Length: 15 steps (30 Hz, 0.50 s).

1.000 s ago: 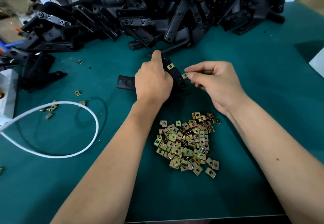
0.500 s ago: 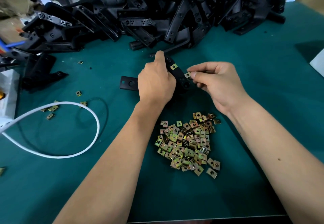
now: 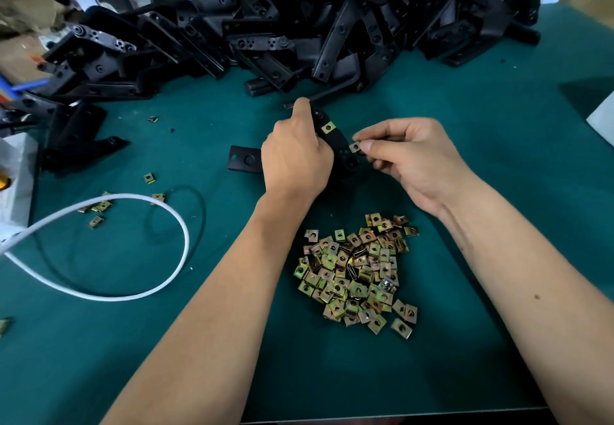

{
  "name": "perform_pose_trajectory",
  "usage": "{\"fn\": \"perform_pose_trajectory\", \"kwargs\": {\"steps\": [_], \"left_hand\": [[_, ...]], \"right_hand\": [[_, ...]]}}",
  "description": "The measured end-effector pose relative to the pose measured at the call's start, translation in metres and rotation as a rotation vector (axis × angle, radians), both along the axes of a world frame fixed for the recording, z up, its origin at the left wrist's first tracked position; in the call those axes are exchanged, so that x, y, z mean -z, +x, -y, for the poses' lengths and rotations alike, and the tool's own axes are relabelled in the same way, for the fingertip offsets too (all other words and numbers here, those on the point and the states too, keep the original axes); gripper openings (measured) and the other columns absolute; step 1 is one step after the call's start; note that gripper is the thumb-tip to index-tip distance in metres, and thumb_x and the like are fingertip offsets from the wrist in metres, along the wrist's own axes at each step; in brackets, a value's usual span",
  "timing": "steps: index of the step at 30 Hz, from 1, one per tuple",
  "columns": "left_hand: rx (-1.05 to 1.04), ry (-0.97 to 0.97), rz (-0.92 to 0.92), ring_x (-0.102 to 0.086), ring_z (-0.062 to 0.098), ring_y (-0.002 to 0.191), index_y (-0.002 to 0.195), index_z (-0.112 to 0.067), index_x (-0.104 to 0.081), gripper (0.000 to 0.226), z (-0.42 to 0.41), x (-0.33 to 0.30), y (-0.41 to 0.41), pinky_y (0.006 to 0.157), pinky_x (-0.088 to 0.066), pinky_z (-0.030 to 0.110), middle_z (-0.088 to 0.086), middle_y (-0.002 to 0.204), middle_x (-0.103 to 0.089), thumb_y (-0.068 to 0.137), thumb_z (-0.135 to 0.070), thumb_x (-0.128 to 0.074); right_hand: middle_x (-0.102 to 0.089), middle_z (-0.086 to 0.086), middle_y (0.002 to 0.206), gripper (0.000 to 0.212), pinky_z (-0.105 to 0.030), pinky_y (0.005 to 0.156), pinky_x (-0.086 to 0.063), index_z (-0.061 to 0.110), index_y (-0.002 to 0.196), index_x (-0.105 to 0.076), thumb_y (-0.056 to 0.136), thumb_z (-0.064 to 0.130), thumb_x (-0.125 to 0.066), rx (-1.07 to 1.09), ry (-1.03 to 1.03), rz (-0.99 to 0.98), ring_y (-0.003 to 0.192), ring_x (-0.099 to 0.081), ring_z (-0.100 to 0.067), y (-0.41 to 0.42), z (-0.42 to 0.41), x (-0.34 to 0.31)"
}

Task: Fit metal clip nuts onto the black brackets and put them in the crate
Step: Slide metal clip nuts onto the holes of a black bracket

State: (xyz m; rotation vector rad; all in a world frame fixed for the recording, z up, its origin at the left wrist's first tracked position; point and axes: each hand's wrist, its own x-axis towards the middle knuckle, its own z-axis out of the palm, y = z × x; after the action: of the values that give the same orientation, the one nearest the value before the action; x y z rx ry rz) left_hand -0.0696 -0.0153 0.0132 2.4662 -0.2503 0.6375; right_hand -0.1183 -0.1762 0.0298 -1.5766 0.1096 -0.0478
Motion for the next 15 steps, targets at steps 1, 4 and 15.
{"fn": "perform_pose_trajectory", "kwargs": {"steps": [1,4,15], "left_hand": [[0.000,0.007,0.001,-0.037,0.033,0.056,0.094,-0.013,-0.035,0.022,0.0002,-0.0002,-0.0002,0.059,-0.031,0.039,-0.001,0.062,-0.037,0.079,0.001,-0.041],[-0.004,0.008,-0.001,-0.037,0.034,0.057,0.094,-0.013,-0.034,0.022,0.0006,-0.0004,-0.0005,0.059,-0.030,0.039,-0.002,0.061,-0.035,0.078,0.001,-0.041],[-0.017,0.022,-0.023,-0.035,0.027,0.052,0.096,-0.015,-0.034,0.023,0.0037,-0.0030,-0.0031,0.058,-0.031,0.038,-0.001,0.061,-0.036,0.082,0.002,-0.042]], "right_hand": [[-0.070,-0.003,0.075,0.018,-0.021,0.067,-0.048,0.010,0.090,-0.078,0.089,-0.006,-0.070,0.001,-0.008,0.001,0.069,-0.057,-0.010,0.0001,-0.0002,0.0002],[-0.071,-0.001,0.073,0.018,-0.021,0.068,-0.050,0.012,0.090,-0.079,0.089,-0.004,-0.071,0.037,-0.058,0.045,0.067,-0.057,-0.009,-0.0005,-0.0017,0.0023],[-0.075,-0.003,0.081,0.013,-0.022,0.067,-0.051,0.014,0.091,-0.078,0.085,0.002,-0.079,0.077,-0.062,0.083,0.073,-0.063,-0.011,-0.0003,-0.0051,0.0066]]}}
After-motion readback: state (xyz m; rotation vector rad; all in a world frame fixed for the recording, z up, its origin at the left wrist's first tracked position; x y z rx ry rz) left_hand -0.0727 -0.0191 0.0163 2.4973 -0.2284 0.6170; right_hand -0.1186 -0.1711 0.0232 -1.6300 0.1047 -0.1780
